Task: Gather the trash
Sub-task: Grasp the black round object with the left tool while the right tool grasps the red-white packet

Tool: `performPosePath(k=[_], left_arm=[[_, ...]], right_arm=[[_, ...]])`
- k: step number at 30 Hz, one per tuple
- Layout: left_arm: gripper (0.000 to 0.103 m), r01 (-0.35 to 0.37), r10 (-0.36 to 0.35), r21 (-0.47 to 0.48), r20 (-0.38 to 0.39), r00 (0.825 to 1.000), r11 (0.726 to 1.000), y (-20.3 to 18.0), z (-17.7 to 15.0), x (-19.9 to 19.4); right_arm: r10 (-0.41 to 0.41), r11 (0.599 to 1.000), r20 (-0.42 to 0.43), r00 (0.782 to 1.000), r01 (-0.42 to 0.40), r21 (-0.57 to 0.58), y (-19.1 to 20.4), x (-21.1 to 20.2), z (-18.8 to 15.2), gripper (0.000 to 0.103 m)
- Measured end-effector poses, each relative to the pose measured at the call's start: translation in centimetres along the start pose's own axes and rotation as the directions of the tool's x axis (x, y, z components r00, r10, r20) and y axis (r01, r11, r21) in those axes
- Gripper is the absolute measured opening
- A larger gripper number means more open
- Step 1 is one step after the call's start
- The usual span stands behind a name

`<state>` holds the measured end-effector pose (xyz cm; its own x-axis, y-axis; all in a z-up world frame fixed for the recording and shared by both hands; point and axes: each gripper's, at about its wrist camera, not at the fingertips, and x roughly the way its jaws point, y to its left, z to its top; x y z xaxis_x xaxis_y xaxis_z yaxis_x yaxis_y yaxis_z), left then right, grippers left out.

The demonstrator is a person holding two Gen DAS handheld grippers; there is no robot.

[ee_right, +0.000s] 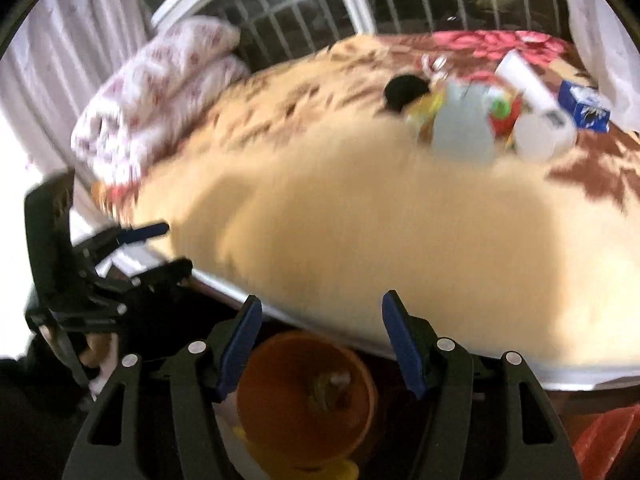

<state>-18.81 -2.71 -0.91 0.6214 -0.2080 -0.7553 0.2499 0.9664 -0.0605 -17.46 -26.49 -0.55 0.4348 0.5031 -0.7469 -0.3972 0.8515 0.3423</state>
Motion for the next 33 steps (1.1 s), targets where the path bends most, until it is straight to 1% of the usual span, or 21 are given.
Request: performPosePath(k=[2, 4, 6, 7, 10, 13, 15, 18, 21, 23, 25, 26, 27, 28, 29, 30, 33], left_arm=[[0.089, 0.027, -0.027, -0.013, 0.022, 0.999, 1.0, 0.0, 2.3, 0.8], [0.089, 0.032, -0.031, -0.027, 0.036, 0.999, 0.999, 0.3, 4.8, 2.0], [0.09, 0.055, -0.054, -0.022, 0.028, 0.998, 0.998, -0.1, 7.8, 3.9], [0.09, 0.051, -0.051, -0.024, 0.024, 0.998, 0.998, -0.3, 9.1, 4.7], [0.09, 0.064, -0.064, -0.033, 0.009, 0.998, 0.997, -1.1, 13.7, 8.2], [0.09, 0.082, -0.083, -0.053, -0.008, 0.997, 0.995, -2.2, 17.3, 11.5], [0.09, 0.091, -0.095, -0.105, -0.035, 0.995, 0.99, -2.7, 19.8, 14.3], [0.09, 0.117, -0.13, -0.179, -0.064, 0.989, 0.977, -2.9, 22.0, 17.6], [0.09, 0.116, -0.14, -0.212, -0.101, 0.985, 0.97, -3.0, 23.2, 20.6], [0.09, 0.118, -0.149, -0.227, -0.123, 0.981, 0.967, -2.9, 23.2, 22.2], [0.088, 0.141, -0.184, -0.267, -0.14, 0.973, 0.953, -2.4, 22.9, 23.5], [0.079, 0.148, -0.194, -0.283, -0.145, 0.97, 0.948, -2.2, 22.7, 24.0], [0.075, 0.131, -0.18, -0.287, -0.152, 0.972, 0.949, -2.0, 22.5, 24.4], [0.068, 0.118, -0.165, -0.276, -0.154, 0.974, 0.954, -1.9, 22.5, 24.6], [0.059, 0.126, -0.17, -0.269, -0.147, 0.974, 0.955, -1.8, 22.4, 24.5], [0.058, 0.153, -0.194, -0.264, -0.136, 0.971, 0.952, -1.8, 22.5, 24.3], [0.054, 0.158, -0.199, -0.264, -0.136, 0.971, 0.951, -1.3, 22.2, 23.3]], right_arm=[[-0.007, 0.999, 0.038, 0.999, 0.005, 0.038, -1.3, -0.6, 1.7, 0.064], [-0.035, 0.998, 0.072, 0.997, 0.031, 0.062, -2.1, -0.8, 2.7, 0.064], [-0.056, 0.996, 0.088, 0.995, 0.049, 0.075, -2.8, -1.1, 3.0, 0.064], [-0.07, 0.995, 0.096, 0.993, 0.062, 0.081, -3.1, -1.1, 3.1, 0.064], [-0.087, 0.992, 0.098, 0.991, 0.077, 0.105, -4.0, -1.0, 2.1, 0.064], [-0.105, 0.986, 0.086, 0.991, 0.093, 0.136, -5.3, -1.1, 0.8, 0.064], [-0.126, 0.982, 0.082, 0.989, 0.112, 0.152, -6.3, -1.3, 0.0, 0.064], [-0.107, 0.981, 0.091, 0.99, 0.09, 0.174, -7.3, -2.0, -1.1, 0.064], [-0.086, 0.981, 0.098, 0.992, 0.067, 0.183, -7.7, -2.4, -1.5, 0.064], [-0.08, 0.982, 0.096, 0.992, 0.062, 0.177, -7.6, -2.3, -1.2, 0.066], [-0.073, 0.984, 0.097, 0.993, 0.056, 0.167, -7.6, -2.1, -1.1, 0.068], [-0.069, 0.985, 0.098, 0.993, 0.052, 0.165, -7.6, -2.0, -1.2, 0.07], [-0.066, 0.985, 0.097, 0.993, 0.05, 0.163, -7.6, -1.8, -1.1, 0.071], [-0.066, 0.986, 0.098, 0.993, 0.05, 0.161, -7.5, -1.8, -1.1, 0.071], [-0.066, 0.986, 0.101, 0.993, 0.05, 0.158, -7.4, -1.7, -1.1, 0.071], [-0.068, 0.986, 0.102, 0.992, 0.051, 0.157, -7.4, -1.7, -1.0, 0.071], [-0.074, 0.986, 0.106, 0.992, 0.057, 0.159, -7.2, -1.8, -1.1, 0.07]])
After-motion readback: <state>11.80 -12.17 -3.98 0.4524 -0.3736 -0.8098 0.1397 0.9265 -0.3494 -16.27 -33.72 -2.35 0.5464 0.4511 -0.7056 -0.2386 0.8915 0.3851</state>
